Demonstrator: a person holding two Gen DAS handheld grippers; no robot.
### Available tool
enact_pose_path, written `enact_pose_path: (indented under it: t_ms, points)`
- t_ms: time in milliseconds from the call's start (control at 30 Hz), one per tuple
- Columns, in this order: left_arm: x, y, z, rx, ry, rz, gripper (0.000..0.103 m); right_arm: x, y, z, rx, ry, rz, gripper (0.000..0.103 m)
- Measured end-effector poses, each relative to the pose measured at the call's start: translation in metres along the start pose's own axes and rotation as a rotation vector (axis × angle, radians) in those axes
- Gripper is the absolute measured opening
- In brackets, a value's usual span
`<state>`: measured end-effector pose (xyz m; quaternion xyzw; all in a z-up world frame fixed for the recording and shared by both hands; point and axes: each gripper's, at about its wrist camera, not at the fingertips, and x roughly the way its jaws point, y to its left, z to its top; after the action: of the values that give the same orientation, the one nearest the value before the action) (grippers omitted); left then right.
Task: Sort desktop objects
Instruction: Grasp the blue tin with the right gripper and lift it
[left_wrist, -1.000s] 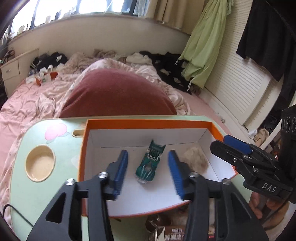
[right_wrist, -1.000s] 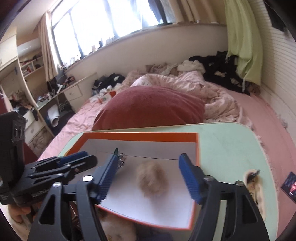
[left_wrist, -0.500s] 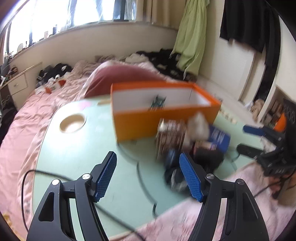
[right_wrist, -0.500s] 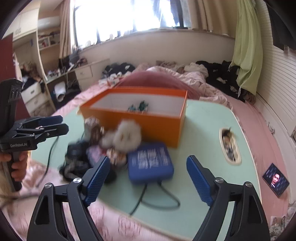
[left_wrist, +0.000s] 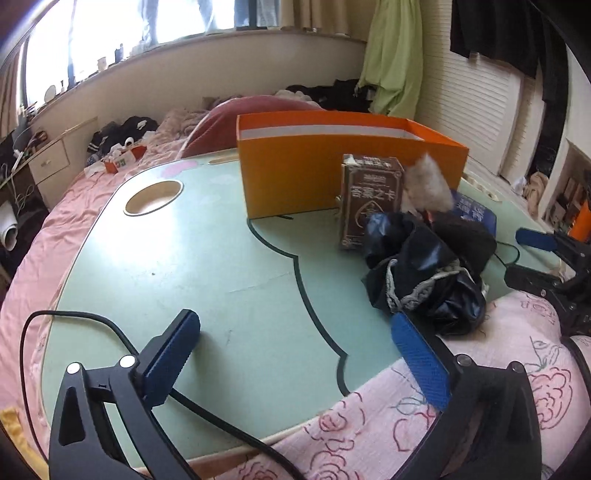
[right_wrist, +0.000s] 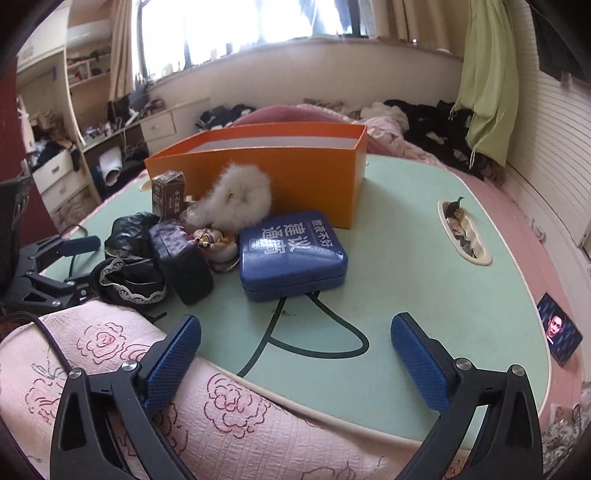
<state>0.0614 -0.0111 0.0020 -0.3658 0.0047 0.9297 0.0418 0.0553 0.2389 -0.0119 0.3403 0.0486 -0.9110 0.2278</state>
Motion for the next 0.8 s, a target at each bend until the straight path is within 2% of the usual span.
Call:
enact_pose_path:
  t_ms: [367, 800]
  points:
    - [0.0009, 0.0022, 0.0012, 0.002, -0.012, 0.0, 0.103, 0.0055, 0.0011, 0.0049, -0.016, -0.011, -0.062, 0.103]
    - [0.0007, 0.0025, 0.0012, 0.003, -0.012, -0.001, 0.103, 0.0038, -0.0016, 0.0033, -0.009, -0.054, -0.034, 0.103]
